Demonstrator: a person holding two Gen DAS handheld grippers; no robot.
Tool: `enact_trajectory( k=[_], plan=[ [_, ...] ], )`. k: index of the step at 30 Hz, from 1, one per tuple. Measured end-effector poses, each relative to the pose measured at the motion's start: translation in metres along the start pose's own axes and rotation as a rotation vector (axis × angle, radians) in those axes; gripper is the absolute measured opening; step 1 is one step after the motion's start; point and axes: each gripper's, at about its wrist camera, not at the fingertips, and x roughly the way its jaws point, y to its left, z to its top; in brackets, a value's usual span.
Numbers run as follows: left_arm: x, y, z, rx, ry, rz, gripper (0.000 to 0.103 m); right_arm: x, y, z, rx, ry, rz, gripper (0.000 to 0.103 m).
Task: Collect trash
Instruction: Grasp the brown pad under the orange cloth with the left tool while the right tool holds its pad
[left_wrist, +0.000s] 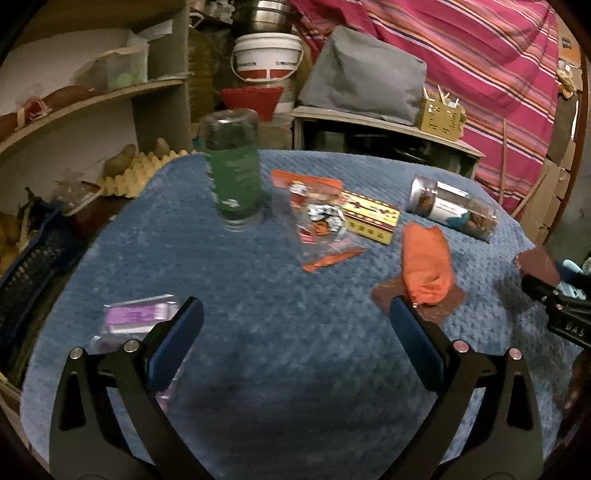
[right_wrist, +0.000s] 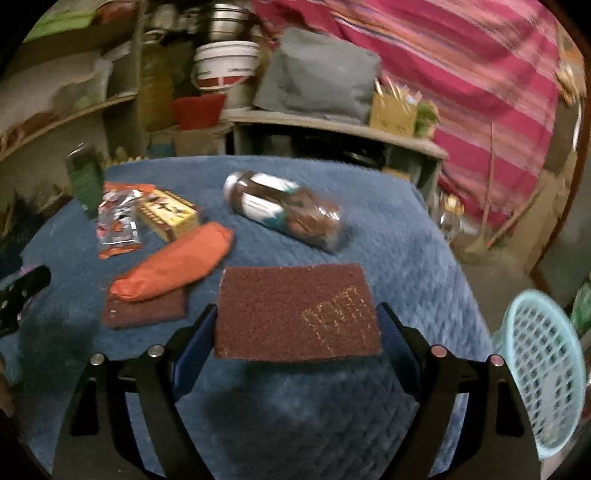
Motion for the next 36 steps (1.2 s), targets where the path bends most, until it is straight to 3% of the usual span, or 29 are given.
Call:
enact_trajectory(
  k=[17, 30, 36],
  plan=[
    [0.015, -0.055, -0.006, 0.027, 0.052, -0.04, 0.098, 0.008, -0.034, -0.012, 0.06, 0.012, -0.012, 0.083],
    [0.049, -0.094, -0.008, -0.015, 0.208, -0.086, 0.098, 0.021, -0.054, -0.004, 0.077, 0.025, -0.035, 0.083],
    [0.068, -0.116, -0.004, -0.036, 0.239, -0.011, 0.098, 0.019, -0.065, -0.008, 0.095, 0.03, -0.029, 0.083]
  ],
)
